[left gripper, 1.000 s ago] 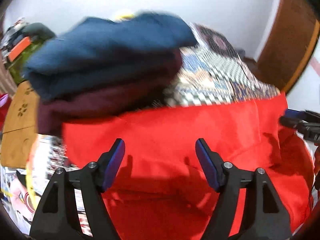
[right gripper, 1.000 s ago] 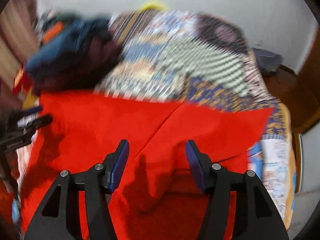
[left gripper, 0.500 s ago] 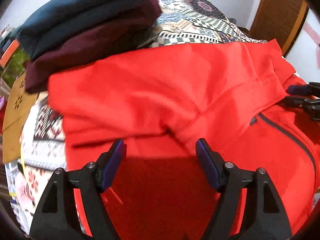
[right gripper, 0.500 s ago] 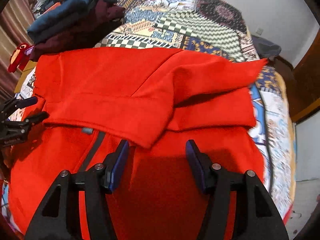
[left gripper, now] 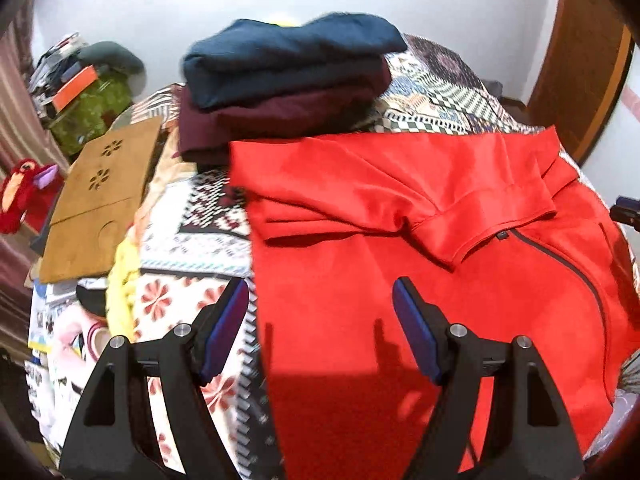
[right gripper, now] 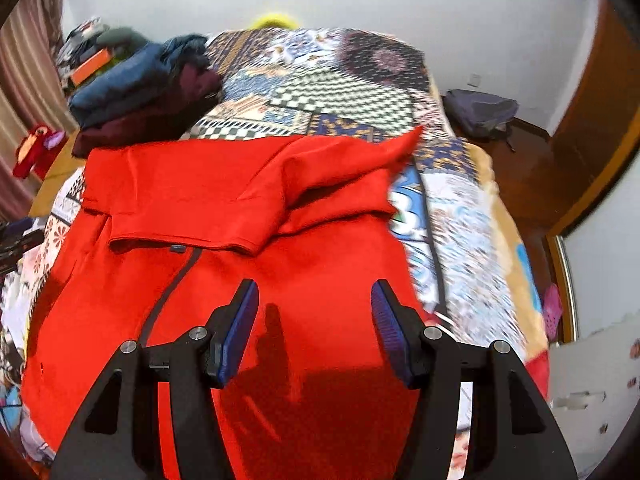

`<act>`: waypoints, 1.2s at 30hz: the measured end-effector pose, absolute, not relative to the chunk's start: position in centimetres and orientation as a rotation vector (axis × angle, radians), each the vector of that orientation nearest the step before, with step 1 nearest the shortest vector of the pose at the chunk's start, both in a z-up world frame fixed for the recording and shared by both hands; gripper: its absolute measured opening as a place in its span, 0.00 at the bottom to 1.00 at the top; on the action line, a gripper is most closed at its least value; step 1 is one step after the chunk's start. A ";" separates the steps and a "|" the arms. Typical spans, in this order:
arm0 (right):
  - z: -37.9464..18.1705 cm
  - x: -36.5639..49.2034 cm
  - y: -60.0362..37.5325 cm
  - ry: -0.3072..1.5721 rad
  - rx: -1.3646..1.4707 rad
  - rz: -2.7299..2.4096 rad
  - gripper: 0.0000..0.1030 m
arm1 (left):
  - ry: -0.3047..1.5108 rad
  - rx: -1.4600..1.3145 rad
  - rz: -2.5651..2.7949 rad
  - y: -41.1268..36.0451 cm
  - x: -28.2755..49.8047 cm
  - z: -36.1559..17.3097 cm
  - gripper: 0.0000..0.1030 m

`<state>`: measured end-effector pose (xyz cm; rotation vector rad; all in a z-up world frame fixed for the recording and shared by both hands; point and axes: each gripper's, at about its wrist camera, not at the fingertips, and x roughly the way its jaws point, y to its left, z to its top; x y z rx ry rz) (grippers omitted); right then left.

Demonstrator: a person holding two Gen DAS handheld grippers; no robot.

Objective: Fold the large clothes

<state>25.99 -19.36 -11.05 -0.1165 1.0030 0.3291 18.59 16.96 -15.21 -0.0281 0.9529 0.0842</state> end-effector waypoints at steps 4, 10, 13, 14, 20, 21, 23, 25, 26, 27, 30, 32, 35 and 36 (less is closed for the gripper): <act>-11.2 25.2 -21.5 1.021 -0.089 0.279 0.53 | 0.958 -0.058 0.114 18.5 16.4 -15.3 0.72; -12.3 24.3 -24.0 1.065 -0.019 0.244 0.53 | 1.022 -0.190 0.120 20.8 13.3 -17.9 0.72; -13.9 23.8 -24.6 1.113 0.050 0.263 0.53 | 1.071 -0.293 0.063 21.1 12.0 -19.8 0.72; -14.5 23.6 -24.5 1.128 0.060 0.265 0.53 | 1.090 -0.336 0.025 21.1 11.7 -20.5 0.72; -16.0 22.7 -24.8 1.118 0.141 0.275 0.61 | 1.126 -0.423 -0.043 19.7 10.8 -22.5 0.72; -16.1 22.7 -24.8 1.116 0.149 0.279 0.63 | 1.120 -0.459 -0.080 19.4 10.7 -22.5 0.72; -16.3 23.0 -24.7 1.110 0.170 0.284 0.64 | 1.111 -0.493 -0.140 18.7 11.0 -22.5 0.72; -16.2 23.2 -24.6 1.099 0.173 0.293 0.62 | 1.112 -0.478 -0.146 18.0 11.4 -22.6 0.72; -16.2 23.2 -24.5 1.093 0.172 0.293 0.60 | 1.109 -0.478 -0.146 17.8 11.5 -22.5 0.67; -16.1 23.1 -24.4 1.083 0.174 0.294 0.55 | 1.102 -0.486 -0.150 17.6 11.7 -22.5 0.61; -15.4 22.9 -23.8 1.049 0.138 0.298 0.37 | 1.091 -0.491 -0.165 17.4 12.3 -21.9 0.22; -14.8 22.8 -23.6 1.022 0.117 0.310 0.21 | 1.078 -0.456 -0.151 17.0 12.8 -21.2 0.07; -14.1 22.9 -23.2 1.014 0.131 0.383 0.17 | 1.039 -0.404 -0.149 16.5 13.2 -19.8 0.05; -13.9 23.1 -22.9 1.012 0.141 0.404 0.17 | 1.022 -0.392 -0.149 16.3 13.4 -19.2 0.04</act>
